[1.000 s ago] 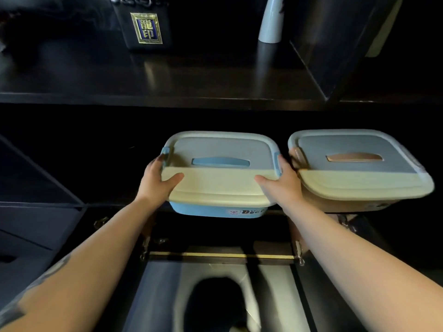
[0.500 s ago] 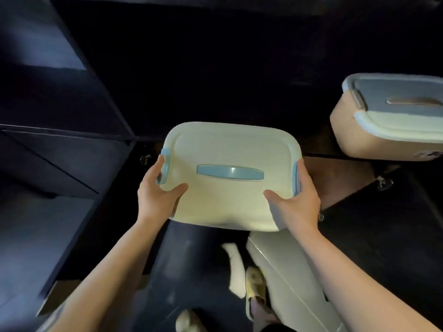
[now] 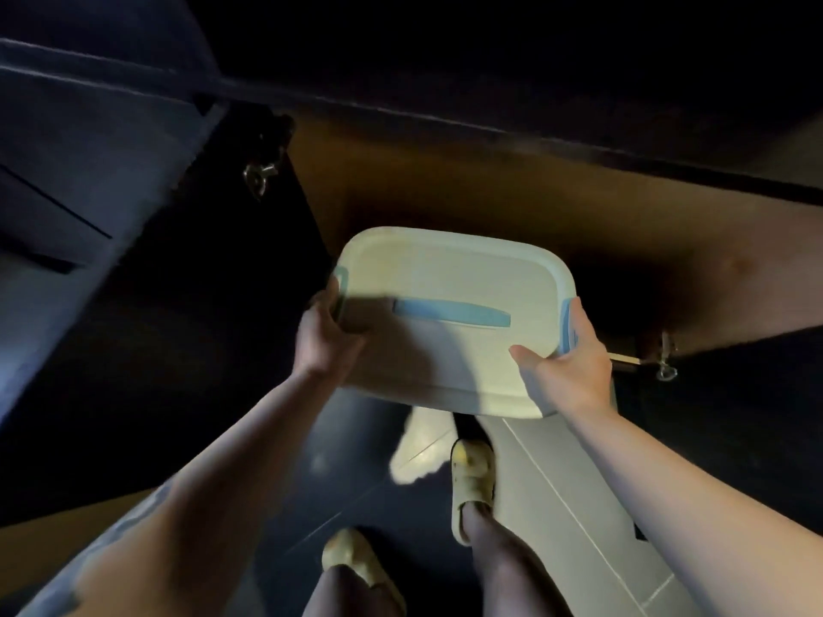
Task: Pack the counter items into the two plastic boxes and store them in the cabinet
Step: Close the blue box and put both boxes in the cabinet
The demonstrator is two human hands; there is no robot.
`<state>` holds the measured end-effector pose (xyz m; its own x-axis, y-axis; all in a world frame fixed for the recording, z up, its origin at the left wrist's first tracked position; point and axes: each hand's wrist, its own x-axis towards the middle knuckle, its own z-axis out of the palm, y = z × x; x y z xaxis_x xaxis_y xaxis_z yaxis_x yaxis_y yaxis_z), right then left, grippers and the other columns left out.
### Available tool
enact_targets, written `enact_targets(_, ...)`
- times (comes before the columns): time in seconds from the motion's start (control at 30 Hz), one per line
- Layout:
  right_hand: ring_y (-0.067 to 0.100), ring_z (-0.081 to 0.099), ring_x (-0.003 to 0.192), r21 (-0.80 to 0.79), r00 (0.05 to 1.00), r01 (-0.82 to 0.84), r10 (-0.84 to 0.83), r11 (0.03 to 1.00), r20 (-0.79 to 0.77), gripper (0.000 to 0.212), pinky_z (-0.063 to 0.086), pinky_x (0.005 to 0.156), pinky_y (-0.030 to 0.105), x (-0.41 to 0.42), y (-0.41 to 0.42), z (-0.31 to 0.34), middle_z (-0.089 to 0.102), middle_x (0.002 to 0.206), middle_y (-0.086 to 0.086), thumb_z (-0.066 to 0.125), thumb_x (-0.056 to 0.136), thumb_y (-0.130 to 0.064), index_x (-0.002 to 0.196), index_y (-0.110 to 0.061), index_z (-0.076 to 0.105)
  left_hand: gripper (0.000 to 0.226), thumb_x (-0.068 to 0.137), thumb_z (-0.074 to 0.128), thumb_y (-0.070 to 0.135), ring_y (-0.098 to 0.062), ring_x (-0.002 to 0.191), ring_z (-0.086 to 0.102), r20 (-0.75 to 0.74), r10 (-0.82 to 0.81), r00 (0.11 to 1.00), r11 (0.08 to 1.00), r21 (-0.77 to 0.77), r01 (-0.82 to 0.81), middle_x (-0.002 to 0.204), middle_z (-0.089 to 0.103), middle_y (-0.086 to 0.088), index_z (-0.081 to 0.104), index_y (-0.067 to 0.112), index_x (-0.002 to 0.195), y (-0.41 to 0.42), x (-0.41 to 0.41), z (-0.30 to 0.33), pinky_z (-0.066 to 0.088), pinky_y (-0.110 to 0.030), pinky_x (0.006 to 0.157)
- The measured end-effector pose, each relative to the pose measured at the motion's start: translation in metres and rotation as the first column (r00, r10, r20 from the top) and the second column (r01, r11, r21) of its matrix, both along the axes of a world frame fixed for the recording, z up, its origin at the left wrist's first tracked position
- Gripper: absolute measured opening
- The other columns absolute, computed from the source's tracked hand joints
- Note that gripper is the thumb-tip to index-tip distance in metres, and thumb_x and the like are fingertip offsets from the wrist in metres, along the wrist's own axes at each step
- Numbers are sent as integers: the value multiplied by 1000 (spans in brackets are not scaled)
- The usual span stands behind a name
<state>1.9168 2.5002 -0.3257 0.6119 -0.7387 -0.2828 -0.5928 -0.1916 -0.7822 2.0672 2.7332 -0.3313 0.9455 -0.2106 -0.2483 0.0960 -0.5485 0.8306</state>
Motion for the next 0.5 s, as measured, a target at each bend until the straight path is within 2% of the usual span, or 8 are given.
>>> enact_targets(0.03,5,43,112,-14,1000,7,-7,1000,-2,92,34,98,23,6,-4,-20,48,120,-15,84,70,-21,147,-25,34,83,70,70,0,-16,122,46,-21,-5,1000,1000,-6,5,136,49,-8,36,12,144,-5,8,-23,36,-17,97)
enact_targets(0.1,3,42,107,-37,1000,23,-23,999,-6,89,33,95,21,19,-13,-59,46,110,-19,84,70,-20,144,-26,36,83,72,66,11,-24,137,32,-62,0,998,1000,-23,-1,148,35,-12,28,9,146,-20,21,-65,26,-29,112)
enact_targets(0.13,4,44,107,-40,1000,29,-29,999,-10,89,33,96,21,25,-18,-80,48,111,-19,85,70,-20,145,-27,36,85,67,59,19,-26,141,26,-69,7,998,999,-48,-11,151,31,-14,28,6,145,-29,27,-83,20,-35,116)
enact_targets(0.2,11,48,117,-42,999,24,-25,999,-39,95,34,102,25,40,-27,-118,53,125,-11,85,69,-21,148,-25,32,91,58,49,28,-31,142,22,-67,36,997,996,-81,-41,150,29,-19,30,-2,142,-40,40,-119,15,-40,118)
enact_targets(0.27,19,45,130,-51,998,4,-7,999,-66,99,33,111,36,59,-35,-156,50,140,-2,86,69,-22,150,-22,28,97,54,50,34,-33,142,23,-33,11,999,998,-58,-13,149,30,-22,31,-5,141,-44,58,-157,14,-39,118)
enact_targets(0.33,22,43,133,-42,995,-18,14,999,-94,102,34,113,42,79,-41,-193,49,143,3,86,68,-23,151,-20,27,100,50,55,26,-33,141,23,-22,-62,998,998,3,62,149,29,-22,30,-4,142,-43,76,-196,12,-33,118)
enact_targets(0.43,26,43,134,-41,993,-17,13,999,-118,100,32,112,38,110,-53,-245,53,139,3,87,67,-25,149,-18,31,101,51,63,25,-28,139,27,-47,-82,995,991,105,87,149,31,-17,31,5,145,-48,106,-244,14,-21,109)
enact_targets(0.5,26,48,128,-39,992,-31,26,999,-124,92,34,106,33,132,-59,-276,61,124,-3,87,67,-26,144,-19,39,97,60,76,19,-28,136,32,-70,-74,995,985,153,84,147,36,-16,31,9,145,-54,126,-273,22,-26,111)
